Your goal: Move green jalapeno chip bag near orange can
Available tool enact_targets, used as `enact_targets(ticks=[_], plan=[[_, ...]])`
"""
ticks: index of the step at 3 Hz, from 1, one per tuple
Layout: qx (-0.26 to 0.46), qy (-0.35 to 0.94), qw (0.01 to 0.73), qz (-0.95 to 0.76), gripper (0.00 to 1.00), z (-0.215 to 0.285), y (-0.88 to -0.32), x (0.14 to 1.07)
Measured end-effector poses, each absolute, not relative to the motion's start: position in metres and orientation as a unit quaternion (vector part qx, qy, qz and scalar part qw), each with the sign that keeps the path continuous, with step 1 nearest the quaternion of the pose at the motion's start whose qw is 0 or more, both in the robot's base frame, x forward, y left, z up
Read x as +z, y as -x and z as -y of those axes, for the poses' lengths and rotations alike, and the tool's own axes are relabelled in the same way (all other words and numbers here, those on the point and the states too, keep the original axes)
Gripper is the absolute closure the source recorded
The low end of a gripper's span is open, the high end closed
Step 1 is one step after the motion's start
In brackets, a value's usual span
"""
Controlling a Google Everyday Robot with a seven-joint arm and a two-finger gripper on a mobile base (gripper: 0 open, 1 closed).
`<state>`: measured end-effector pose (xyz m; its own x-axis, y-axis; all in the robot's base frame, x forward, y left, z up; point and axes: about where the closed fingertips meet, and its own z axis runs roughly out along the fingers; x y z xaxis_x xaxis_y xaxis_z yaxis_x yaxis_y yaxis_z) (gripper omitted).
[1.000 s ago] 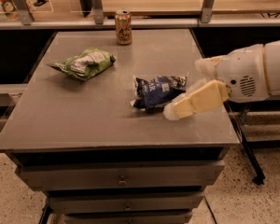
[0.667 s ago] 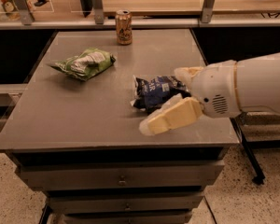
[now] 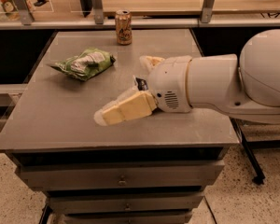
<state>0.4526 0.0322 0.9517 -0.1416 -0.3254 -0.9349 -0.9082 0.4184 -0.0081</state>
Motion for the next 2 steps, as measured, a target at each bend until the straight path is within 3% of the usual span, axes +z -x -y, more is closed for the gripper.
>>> enact_targets(ticks=[2], plan=[[0.297, 0.457, 0.478, -0.689, 0.0, -0.0408, -0.4548, 0.9517]])
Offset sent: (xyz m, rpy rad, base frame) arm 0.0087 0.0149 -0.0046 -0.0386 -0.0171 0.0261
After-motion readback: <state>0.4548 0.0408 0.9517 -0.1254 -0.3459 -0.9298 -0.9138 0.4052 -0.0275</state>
